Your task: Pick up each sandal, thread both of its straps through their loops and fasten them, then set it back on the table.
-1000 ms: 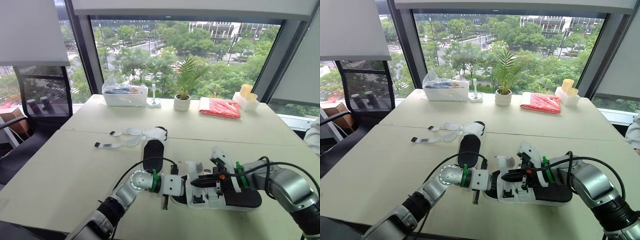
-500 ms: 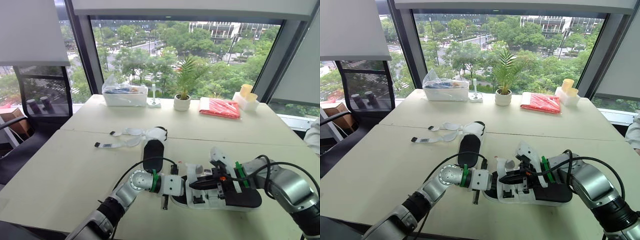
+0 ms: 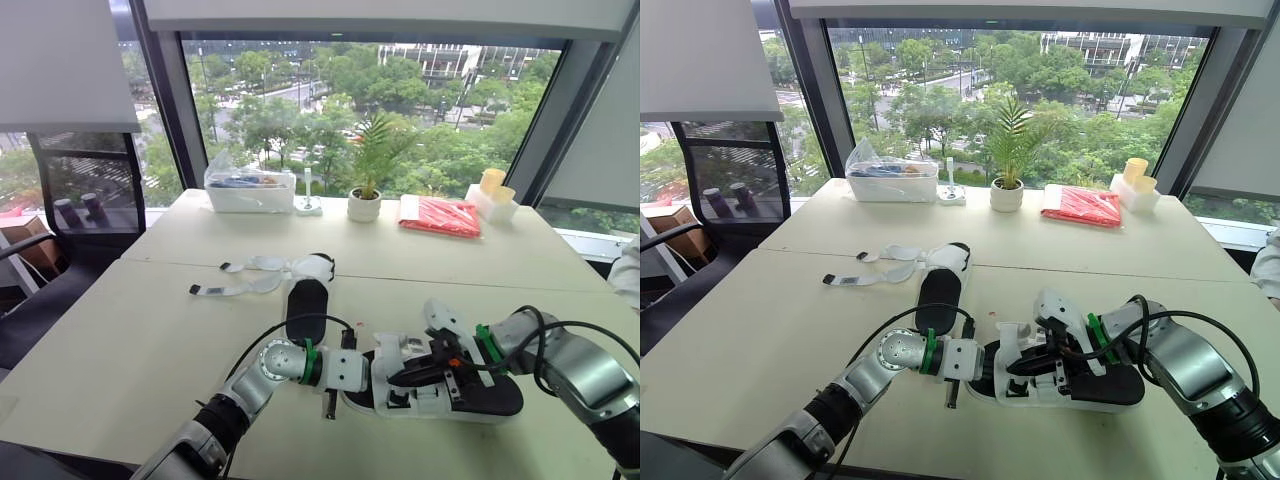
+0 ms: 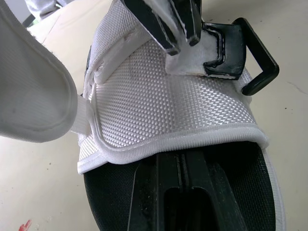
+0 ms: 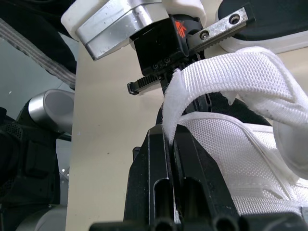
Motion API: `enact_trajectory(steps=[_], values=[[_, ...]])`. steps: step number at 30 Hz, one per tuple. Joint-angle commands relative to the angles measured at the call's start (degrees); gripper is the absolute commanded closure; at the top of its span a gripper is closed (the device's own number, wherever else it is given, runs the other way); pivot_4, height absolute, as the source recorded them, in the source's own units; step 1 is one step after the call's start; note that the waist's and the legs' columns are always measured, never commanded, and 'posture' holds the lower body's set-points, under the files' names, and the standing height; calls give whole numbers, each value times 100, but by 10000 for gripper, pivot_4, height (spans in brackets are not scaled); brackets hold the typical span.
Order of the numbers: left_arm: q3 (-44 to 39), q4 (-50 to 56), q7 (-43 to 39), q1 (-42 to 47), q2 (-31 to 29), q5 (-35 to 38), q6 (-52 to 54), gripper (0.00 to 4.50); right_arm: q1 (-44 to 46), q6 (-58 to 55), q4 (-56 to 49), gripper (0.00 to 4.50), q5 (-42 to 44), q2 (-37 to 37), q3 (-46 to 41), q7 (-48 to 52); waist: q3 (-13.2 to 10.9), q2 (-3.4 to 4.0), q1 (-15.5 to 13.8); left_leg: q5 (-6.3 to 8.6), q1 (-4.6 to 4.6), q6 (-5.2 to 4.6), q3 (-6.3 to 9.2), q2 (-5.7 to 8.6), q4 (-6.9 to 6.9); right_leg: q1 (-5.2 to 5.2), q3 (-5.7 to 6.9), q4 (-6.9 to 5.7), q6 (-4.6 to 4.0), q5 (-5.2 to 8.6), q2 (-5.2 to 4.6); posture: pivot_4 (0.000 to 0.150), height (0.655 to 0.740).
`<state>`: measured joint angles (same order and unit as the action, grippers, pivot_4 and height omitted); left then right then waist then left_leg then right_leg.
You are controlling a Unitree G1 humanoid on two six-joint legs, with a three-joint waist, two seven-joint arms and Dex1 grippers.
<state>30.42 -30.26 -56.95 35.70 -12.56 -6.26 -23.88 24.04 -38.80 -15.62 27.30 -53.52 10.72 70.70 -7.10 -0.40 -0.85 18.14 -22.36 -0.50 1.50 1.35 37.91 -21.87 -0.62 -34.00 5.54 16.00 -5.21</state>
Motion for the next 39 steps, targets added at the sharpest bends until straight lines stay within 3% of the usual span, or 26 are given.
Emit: enact_trajectory(steps=[1, 14, 23, 34, 37, 39], values=[[472, -814, -153, -435, -243, -662, 517, 45000, 109, -130, -101, 44443, 102, 61, -9, 85, 0, 0, 1, 0, 0, 0, 0, 0, 0, 0, 0, 0, 0, 0, 0, 1500, 7374], [481, -750, -157, -448, -237, -653, 558, 45000, 393, -937, -227, 44443, 427, 198, 155, 139, 0, 1, 5, -1, 0, 2, 0, 0, 8, 1, 0, -10, 1, 0, 0, 1500, 7374], [479, -691, -155, -457, -231, -639, 608, 45000, 173, -518, -111, 44443, -104, -26, 477, 230, 2, 2, 5, -1, 1, 2, 0, 0, 8, -1, 0, -11, 0, 0, 0, 1500, 7374], [501, -664, -154, -491, -239, -650, 599, 45000, -174, -421, -165, 44443, -178, -86, 155, 29, 9, 4, 2, -2, 8, 3, 0, 0, 9, 2, 0, -13, 1, 0, 0, 1500, 7374], [486, -644, -146, -485, -250, -648, 618, 45000, -307, -486, -259, 35461, -161, -55, 8, -179, 13, 6, 3, -2, 8, 3, 0, 0, 9, 8, 0, -13, 1, 0, 0, 1500, 7374], [480, -617, -143, -489, -252, -640, 641, 45000, -359, -646, -375, 26323, -27, -46, -141, -269, 16, 7, 8, -2, 9, 3, 0, 0, 10, 9, 0, -13, 1, 0, 0, 1500, 7374]])
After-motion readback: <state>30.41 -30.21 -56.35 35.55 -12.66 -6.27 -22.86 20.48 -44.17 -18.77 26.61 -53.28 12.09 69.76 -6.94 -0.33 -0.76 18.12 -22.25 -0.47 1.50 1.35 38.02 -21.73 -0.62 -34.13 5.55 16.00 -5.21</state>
